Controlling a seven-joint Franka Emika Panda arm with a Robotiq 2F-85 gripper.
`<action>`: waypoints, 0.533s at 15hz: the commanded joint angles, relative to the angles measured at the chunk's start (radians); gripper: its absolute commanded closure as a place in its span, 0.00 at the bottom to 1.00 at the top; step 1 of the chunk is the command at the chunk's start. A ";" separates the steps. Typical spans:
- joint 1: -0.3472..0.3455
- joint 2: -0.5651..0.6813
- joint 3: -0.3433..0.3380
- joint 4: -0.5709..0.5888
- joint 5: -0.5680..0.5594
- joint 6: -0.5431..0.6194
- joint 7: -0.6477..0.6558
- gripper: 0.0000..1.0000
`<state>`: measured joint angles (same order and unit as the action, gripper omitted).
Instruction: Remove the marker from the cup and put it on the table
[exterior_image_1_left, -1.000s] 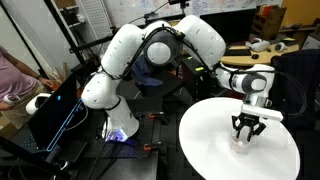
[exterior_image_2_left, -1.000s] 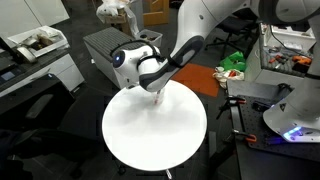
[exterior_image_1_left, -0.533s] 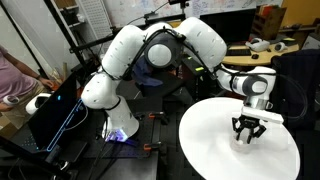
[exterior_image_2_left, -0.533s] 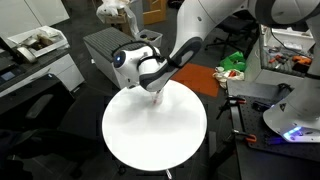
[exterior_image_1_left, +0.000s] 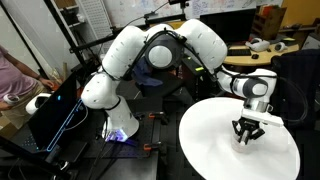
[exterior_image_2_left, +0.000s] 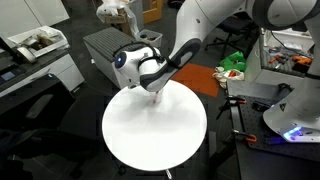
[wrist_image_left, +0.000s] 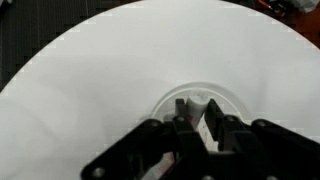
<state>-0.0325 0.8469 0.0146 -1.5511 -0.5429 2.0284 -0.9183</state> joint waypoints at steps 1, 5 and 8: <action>0.013 0.004 -0.011 0.025 0.016 -0.034 -0.015 0.99; 0.017 -0.016 -0.008 0.006 0.016 -0.030 -0.011 0.95; 0.021 -0.039 -0.006 -0.014 0.016 -0.022 -0.003 0.95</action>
<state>-0.0261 0.8456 0.0144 -1.5493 -0.5429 2.0270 -0.9183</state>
